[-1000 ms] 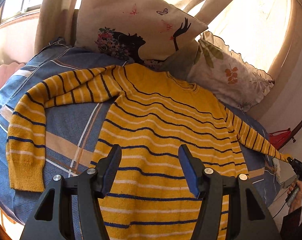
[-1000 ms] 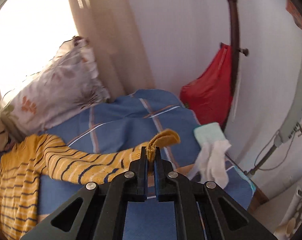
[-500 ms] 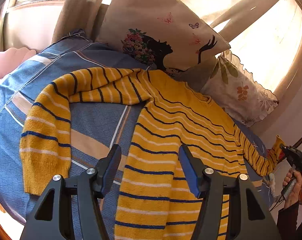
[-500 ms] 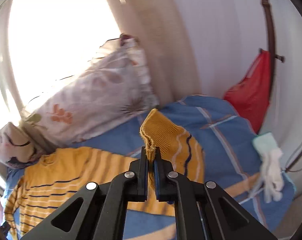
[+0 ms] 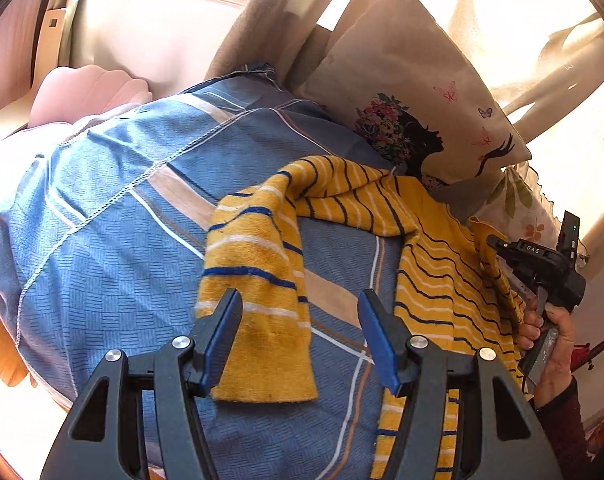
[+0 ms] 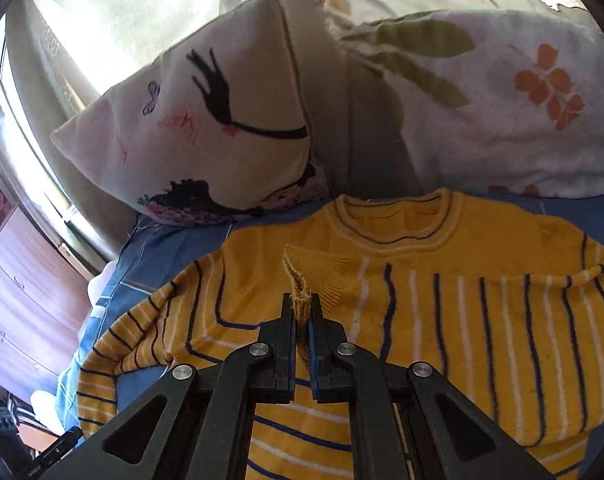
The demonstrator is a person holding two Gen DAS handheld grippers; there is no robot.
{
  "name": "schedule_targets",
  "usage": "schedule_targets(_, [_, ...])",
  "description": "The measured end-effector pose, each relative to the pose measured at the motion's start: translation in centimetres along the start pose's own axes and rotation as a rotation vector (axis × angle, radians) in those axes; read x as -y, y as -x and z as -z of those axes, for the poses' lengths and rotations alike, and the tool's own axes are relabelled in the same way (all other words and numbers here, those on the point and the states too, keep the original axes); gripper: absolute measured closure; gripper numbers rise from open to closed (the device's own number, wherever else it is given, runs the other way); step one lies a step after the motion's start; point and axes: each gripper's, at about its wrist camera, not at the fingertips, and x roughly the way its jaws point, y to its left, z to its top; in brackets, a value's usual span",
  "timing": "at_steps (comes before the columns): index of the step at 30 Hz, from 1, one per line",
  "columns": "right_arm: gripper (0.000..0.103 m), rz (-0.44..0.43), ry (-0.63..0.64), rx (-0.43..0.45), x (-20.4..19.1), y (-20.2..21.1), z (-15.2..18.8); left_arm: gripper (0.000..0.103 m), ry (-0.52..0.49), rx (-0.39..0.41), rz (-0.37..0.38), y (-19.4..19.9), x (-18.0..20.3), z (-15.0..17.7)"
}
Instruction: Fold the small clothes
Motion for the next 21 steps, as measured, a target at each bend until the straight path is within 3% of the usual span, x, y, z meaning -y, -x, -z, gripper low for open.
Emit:
schedule_targets(6, [0.097, -0.03, 0.072, -0.11, -3.3, -5.6, 1.4, 0.044, 0.053, 0.012, -0.029, 0.2, -3.0, -0.6])
schedule_targets(8, [0.093, -0.002, 0.133, -0.146, -4.5, -6.9, 2.2, 0.044, 0.067, 0.013, -0.032, 0.2, -3.7, -0.6])
schedule_targets(10, [0.09, 0.01, 0.18, -0.154, -5.5, -7.1, 3.0, 0.044, 0.084, 0.016, -0.034, 0.2, -4.4, -0.7])
schedule_targets(12, [0.082, -0.032, 0.205, -0.158, -6.6, -6.6, 3.4, 0.044, 0.102, 0.025, -0.037, 0.4, -5.1, -0.8])
schedule_targets(15, [0.081, -0.085, 0.27, -0.15, -9.5, -5.0, 4.0, 0.044, 0.129, 0.038, -0.053, 0.7, -6.2, -1.0])
schedule_targets(16, [0.079, -0.106, 0.316, -0.148, -10.9, -4.5, 4.4, 0.044, 0.138, 0.041, -0.06, 0.8, -6.5, -1.1])
schedule_targets(18, [0.059, -0.153, 0.418, -0.162, -14.1, -3.8, 5.6, 0.043, 0.159, 0.049, -0.069, 1.0, -7.2, -1.2])
schedule_targets(20, [0.049, -0.222, 0.488, -0.205, -16.9, -3.6, 7.3, 0.043, 0.177, 0.056, -0.074, 1.3, -7.8, -1.2])
schedule_targets(21, [0.049, -0.263, 0.512, -0.237, -18.1, -3.7, 8.3, 0.043, 0.186, 0.061, -0.077, 1.5, -8.1, -1.2])
